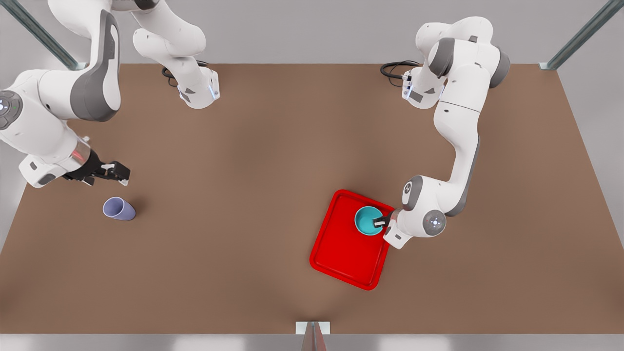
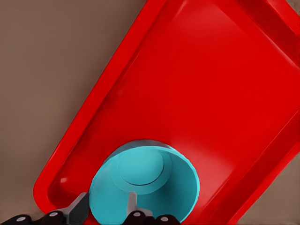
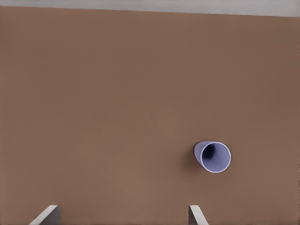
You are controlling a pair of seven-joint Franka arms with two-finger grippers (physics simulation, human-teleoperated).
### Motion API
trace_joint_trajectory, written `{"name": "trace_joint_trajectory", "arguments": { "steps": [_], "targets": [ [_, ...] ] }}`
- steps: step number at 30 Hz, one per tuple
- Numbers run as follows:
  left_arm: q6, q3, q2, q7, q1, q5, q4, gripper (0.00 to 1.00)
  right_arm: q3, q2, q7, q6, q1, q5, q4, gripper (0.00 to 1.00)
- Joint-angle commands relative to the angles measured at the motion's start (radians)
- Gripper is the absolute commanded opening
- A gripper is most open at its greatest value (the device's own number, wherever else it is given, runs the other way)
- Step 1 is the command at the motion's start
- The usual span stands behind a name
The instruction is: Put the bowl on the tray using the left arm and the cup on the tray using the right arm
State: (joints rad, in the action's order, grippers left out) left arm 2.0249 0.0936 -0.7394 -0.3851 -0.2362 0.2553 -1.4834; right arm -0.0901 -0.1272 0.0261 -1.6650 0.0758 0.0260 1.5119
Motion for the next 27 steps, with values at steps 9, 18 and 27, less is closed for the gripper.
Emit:
{"name": "trace_joint_trajectory", "arguments": {
  "steps": [9, 18, 27],
  "targets": [
    [-0.555, -0.026, 0.235, 0.199, 0.012, -0.317, 0.172, 1.0, -0.03, -0.104, 0.275, 0.056, -0.08, 0.051, -0.016, 1.0],
    [-0.546, -0.071, 0.581, 0.365, 0.152, -0.304, -0.083, 1.0, -0.02, -0.104, 0.296, -0.249, -0.165, 0.012, 0.24, 1.0],
    [-0.565, -0.06, 0.597, 0.384, 0.149, -0.303, -0.072, 1.0, -0.023, -0.204, 0.307, -0.403, -0.274, -0.031, 0.323, 1.0]
  ]
}}
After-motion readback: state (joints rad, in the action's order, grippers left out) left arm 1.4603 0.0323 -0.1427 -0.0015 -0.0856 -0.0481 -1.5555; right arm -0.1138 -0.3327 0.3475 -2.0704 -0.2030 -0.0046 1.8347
